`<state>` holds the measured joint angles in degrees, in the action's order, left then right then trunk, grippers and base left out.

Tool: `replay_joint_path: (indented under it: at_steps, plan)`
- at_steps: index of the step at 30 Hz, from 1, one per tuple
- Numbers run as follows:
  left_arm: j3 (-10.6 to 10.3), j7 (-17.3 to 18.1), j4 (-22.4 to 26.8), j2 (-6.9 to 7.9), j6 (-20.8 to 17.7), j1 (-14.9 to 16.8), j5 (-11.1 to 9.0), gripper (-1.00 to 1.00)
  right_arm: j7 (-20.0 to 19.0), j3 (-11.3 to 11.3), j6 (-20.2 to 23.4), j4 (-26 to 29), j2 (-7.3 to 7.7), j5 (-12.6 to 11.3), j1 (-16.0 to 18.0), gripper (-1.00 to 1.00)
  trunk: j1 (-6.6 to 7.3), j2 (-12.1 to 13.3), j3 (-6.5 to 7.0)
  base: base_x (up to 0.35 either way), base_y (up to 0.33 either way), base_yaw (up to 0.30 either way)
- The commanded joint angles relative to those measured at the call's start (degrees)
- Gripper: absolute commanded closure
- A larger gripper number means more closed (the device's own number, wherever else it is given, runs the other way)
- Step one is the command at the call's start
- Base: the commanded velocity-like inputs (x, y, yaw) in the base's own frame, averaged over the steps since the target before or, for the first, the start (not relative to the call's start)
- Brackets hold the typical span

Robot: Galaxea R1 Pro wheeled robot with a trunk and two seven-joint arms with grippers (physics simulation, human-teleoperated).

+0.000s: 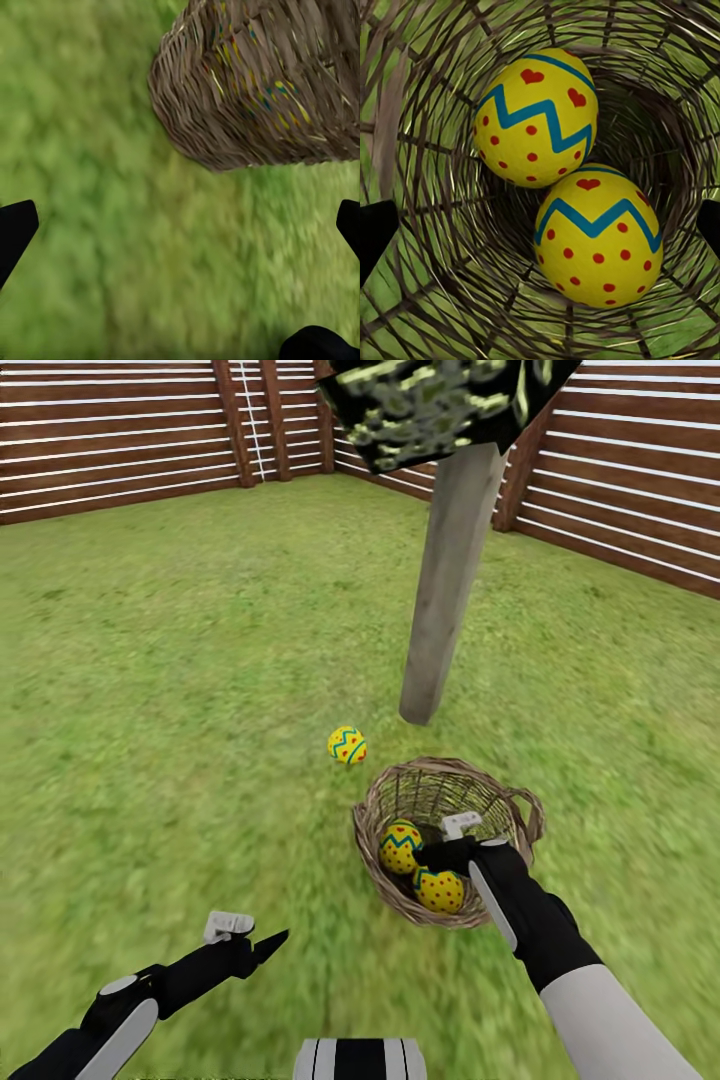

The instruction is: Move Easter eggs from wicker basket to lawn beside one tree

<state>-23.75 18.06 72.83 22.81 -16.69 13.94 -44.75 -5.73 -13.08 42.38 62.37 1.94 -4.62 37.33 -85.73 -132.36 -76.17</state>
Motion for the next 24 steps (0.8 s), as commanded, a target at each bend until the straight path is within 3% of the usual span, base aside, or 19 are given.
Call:
replay_joint_path:
  at_steps: [1, 7, 19, 24]
  plan:
    - [-0.07, 0.05, 0.03, 0.04, -0.36, 0.06, -0.60, -1.00, 0.19, -0.04, 0.20, 0.07, 0.20, -0.51, 0.03, -1.00, 0.01, -0.02, -0.12, 0.000, 0.000, 0.106]
    - [-0.14, 0.45, 0.11, -0.11, -0.36, 0.04, -0.59, -1.00, 0.16, 0.05, 0.08, 0.04, 1.50, -0.62, 0.03, -1.00, 0.01, -0.02, -0.63, 0.000, 0.000, 0.106]
    - [-0.24, 0.42, 0.12, -0.40, -0.45, 0.04, -0.60, -1.00, 0.19, 0.16, 0.07, -0.03, 1.78, -0.65, 0.03, -1.00, -2.63, -4.83, -3.78, 0.000, 0.000, 0.087]
    - [-0.24, 0.39, 0.12, -0.44, -0.45, 0.04, -0.60, -1.00, 0.19, 0.16, -0.01, 0.00, 2.66, -0.65, 0.03, -1.00, -3.50, -6.43, -4.66, 0.000, 0.000, 0.005]
